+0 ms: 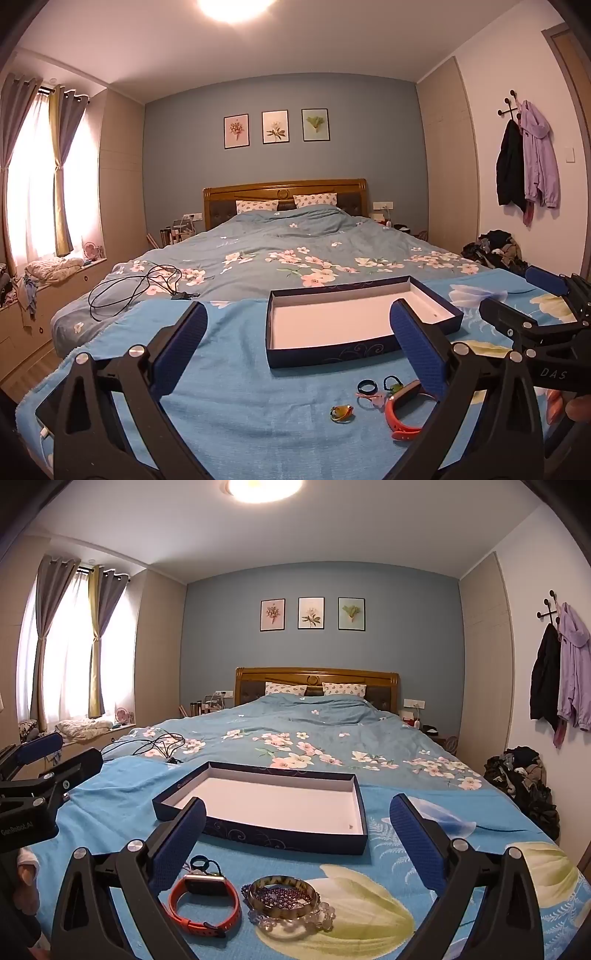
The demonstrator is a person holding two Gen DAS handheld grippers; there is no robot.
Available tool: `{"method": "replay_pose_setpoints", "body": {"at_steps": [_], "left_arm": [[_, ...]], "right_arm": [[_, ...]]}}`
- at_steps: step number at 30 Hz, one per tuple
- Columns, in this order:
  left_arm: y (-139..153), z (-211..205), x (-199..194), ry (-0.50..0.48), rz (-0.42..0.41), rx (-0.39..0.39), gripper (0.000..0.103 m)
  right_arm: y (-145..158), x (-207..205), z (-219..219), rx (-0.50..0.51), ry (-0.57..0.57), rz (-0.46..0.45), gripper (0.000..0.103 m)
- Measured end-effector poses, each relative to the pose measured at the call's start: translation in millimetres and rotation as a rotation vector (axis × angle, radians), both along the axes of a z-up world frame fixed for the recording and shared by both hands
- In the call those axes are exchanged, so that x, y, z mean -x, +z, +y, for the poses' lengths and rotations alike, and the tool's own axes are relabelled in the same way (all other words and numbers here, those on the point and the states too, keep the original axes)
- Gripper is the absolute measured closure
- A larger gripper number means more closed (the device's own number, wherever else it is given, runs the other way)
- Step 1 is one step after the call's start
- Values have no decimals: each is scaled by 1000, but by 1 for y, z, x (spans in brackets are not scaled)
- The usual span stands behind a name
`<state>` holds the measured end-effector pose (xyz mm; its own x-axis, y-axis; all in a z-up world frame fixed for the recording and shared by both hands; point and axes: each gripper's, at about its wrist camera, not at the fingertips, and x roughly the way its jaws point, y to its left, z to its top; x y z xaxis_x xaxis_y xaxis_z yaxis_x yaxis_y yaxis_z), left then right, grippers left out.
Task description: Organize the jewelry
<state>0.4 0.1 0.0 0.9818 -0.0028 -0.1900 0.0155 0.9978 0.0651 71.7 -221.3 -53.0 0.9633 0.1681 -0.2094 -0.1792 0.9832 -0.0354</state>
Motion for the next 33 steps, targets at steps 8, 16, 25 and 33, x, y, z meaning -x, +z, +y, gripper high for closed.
{"method": "replay_pose_setpoints", "body": {"at_steps": [8, 16, 25, 33], "left_arm": [[-1, -3, -3, -5, -5, -5, 6], [1, -6, -2, -3, -17, -9, 6], [1, -4, 1, -1, -23, -3, 6], [3, -2, 3, -1, -24, 0, 6]], "right_arm": [[0, -1, 1, 5, 1, 6, 7], [6, -3, -1, 0, 1, 2, 7], [2, -1, 0, 1, 2, -1, 7], [3, 1, 0, 3, 6, -2, 7]]}}
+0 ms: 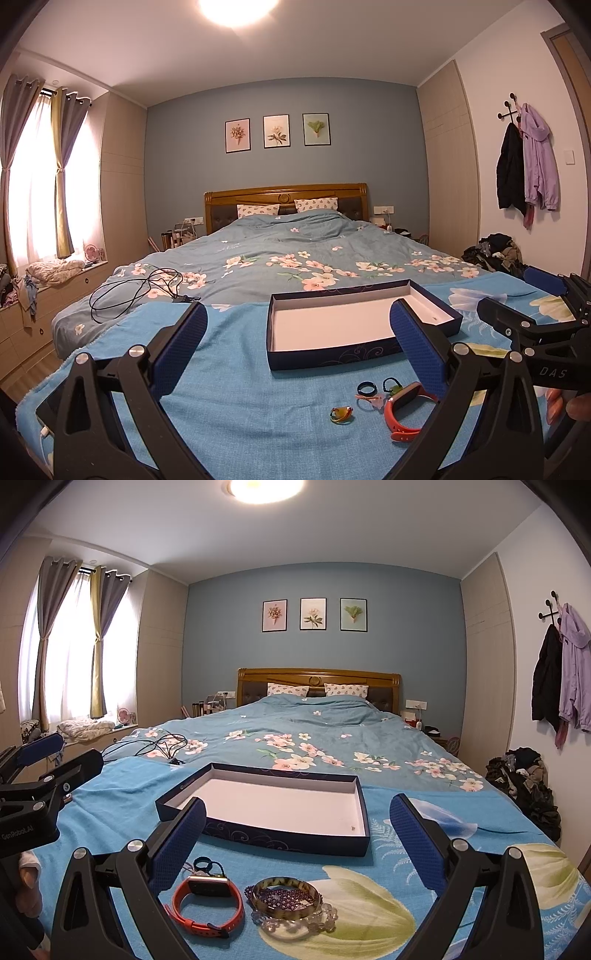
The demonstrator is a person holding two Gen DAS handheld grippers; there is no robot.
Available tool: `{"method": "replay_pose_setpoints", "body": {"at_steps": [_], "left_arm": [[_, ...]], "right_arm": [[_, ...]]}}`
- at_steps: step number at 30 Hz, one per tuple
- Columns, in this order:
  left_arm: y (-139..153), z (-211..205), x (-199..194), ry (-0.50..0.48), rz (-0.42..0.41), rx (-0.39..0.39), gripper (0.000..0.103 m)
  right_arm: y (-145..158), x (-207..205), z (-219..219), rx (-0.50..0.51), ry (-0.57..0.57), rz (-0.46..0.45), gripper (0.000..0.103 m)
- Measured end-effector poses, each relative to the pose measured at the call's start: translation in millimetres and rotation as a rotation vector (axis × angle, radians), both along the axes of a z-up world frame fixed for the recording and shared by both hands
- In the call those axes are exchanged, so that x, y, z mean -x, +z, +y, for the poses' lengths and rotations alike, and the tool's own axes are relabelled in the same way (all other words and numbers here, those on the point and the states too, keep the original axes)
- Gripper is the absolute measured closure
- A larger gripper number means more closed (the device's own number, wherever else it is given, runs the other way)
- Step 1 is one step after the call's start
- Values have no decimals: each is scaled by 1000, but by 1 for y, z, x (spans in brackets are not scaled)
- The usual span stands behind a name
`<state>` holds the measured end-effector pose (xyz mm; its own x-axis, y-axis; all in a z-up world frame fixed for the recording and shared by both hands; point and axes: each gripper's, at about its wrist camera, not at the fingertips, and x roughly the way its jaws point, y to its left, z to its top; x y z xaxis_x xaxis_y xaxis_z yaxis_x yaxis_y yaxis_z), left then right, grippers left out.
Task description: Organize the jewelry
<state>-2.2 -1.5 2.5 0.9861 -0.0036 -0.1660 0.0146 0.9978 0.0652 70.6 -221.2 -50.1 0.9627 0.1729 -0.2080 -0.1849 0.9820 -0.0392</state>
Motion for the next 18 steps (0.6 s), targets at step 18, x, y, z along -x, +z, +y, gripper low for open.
{"method": "replay_pose_setpoints", "body": {"at_steps": [18], "left_arm": [[2, 0, 3, -2, -1, 4, 6]], "right_arm": [[1, 0, 0, 0, 1, -1, 7]]}}
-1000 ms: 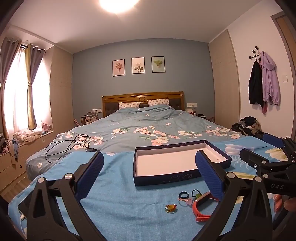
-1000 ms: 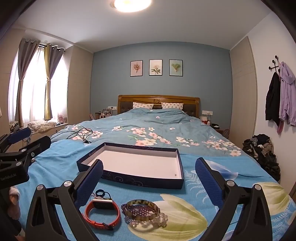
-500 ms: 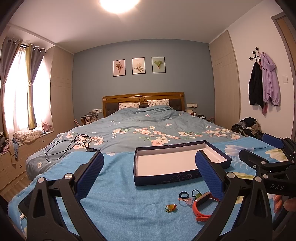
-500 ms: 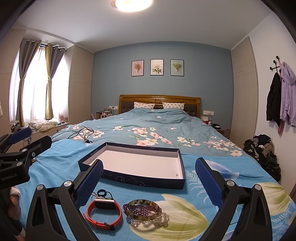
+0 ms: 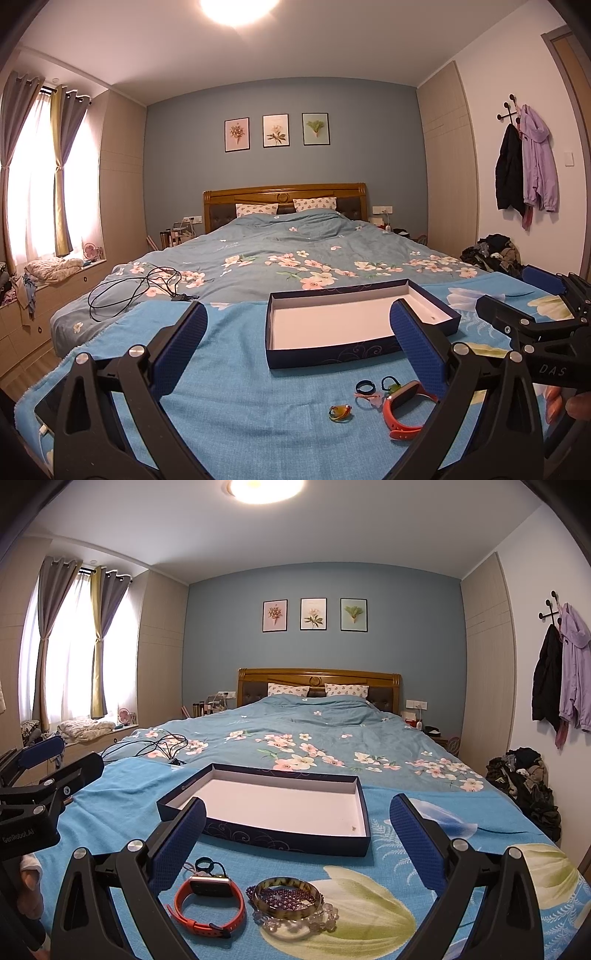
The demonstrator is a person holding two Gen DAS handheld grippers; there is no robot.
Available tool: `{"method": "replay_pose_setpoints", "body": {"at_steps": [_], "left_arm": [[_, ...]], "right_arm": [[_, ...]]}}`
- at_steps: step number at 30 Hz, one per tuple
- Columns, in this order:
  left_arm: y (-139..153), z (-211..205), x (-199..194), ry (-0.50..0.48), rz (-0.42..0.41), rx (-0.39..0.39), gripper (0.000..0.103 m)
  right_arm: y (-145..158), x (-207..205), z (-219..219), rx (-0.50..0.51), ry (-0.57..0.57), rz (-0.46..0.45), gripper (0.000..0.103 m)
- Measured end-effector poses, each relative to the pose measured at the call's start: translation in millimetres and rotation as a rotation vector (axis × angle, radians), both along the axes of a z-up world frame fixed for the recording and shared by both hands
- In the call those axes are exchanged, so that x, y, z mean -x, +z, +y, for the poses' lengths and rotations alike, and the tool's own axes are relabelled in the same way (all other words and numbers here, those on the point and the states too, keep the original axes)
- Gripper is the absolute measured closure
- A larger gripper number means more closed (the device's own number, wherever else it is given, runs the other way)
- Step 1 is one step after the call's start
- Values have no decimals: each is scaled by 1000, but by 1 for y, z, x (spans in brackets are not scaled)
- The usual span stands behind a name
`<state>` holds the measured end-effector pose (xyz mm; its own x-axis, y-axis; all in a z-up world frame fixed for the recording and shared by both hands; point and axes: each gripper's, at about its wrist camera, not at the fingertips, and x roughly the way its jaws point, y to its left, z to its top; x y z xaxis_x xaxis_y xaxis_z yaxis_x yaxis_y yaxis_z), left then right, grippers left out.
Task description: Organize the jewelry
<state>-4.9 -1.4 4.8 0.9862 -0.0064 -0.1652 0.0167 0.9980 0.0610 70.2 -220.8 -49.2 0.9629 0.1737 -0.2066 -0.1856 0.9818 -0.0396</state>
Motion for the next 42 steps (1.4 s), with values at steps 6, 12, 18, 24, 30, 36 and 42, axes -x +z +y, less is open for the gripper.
{"method": "replay_pose_setpoints", "body": {"at_steps": [6, 12, 18, 24, 30, 36, 42], "left_arm": [[0, 0, 0, -1, 0, 0, 6], [0, 0, 1, -1, 0, 1, 6], [0, 0, 1, 1, -1, 1, 6], [0, 0, 1, 1, -1, 1, 6], [-1, 0, 1, 0, 1, 2, 6], [-1, -1, 3, -5, 5, 1, 6], [-2, -2, 4, -6, 6, -1, 6]], "right_arm": [[0, 1, 0, -2, 2, -3, 7], [1, 2, 0, -1, 4, -4, 7], [1, 2, 0, 0, 5, -4, 7], [2, 1, 0, 0, 6, -2, 7], [2, 1, 1, -1, 6, 2, 7], [3, 0, 1, -2, 5, 2, 7], [3, 0, 1, -4, 6, 3, 7]]}}
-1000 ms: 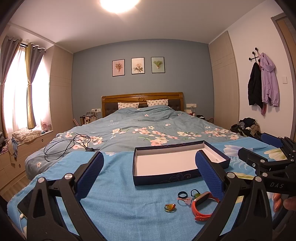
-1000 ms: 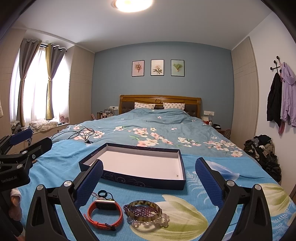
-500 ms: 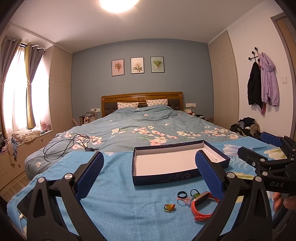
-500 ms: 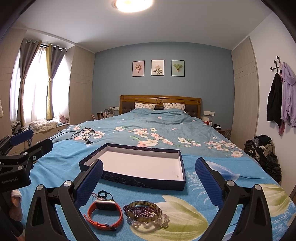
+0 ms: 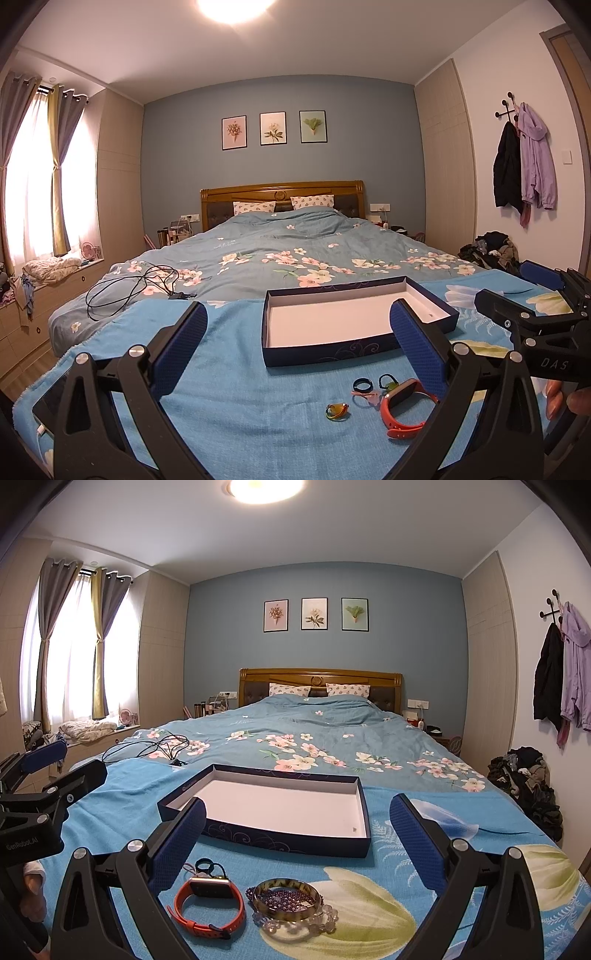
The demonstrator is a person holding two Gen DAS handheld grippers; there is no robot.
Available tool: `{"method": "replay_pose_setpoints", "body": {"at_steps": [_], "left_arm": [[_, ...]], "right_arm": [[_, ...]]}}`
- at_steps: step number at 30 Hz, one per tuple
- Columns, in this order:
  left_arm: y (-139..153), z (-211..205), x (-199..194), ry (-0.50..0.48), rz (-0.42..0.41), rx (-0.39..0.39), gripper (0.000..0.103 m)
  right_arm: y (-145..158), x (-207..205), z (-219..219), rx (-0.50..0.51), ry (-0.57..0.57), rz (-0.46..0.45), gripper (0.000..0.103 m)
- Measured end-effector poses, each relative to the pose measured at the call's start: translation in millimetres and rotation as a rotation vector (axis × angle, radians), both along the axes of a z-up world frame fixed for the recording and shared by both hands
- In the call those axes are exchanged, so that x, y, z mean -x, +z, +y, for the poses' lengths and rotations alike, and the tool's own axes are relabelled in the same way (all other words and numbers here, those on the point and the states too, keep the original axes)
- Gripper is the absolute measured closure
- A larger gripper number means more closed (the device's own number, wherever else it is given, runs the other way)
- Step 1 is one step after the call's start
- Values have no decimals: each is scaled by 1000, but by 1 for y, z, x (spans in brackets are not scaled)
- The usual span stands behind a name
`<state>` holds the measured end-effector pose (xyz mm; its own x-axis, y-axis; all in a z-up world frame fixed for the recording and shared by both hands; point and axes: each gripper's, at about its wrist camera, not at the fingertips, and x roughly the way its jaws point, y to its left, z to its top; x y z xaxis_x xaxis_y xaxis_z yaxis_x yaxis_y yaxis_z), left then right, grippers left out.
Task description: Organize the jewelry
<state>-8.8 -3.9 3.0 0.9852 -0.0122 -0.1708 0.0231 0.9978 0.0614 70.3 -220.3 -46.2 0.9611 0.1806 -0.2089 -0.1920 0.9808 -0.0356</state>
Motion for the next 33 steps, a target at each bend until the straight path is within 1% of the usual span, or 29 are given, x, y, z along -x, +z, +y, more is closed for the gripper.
{"method": "replay_pose_setpoints", "body": {"at_steps": [8, 15, 18, 24, 26, 28, 29, 31, 33], "left_arm": [[-4, 0, -2, -5, 8, -1, 6], [-8, 1, -9, -10, 36, -1, 6], [-11, 3, -15, -15, 66, -1, 6], [-21, 3, -30, -52, 147, -19, 6], [-26, 1, -36, -72, 180, -33, 6], [-33, -4, -43, -104, 226, -54, 6], [-36, -6, -47, -114, 238, -62, 6], [-42, -12, -52, -161, 282, -75, 6], [-47, -16, -57, -191, 312, -78, 6]], "right_arm": [[-1, 0, -1, 1, 2, 4, 7], [-3, -2, -4, 9, 13, 31, 7], [-6, -8, -10, 6, 24, 79, 7], [-21, -24, -22, 8, 52, 235, 8], [-28, -28, -26, 7, 61, 290, 11], [-34, -31, -28, 6, 76, 336, 19], [-36, -33, -29, 2, 84, 353, 20], [-40, -36, -31, -11, 108, 390, 32], [-41, -43, -33, -31, 135, 425, 38]]}}
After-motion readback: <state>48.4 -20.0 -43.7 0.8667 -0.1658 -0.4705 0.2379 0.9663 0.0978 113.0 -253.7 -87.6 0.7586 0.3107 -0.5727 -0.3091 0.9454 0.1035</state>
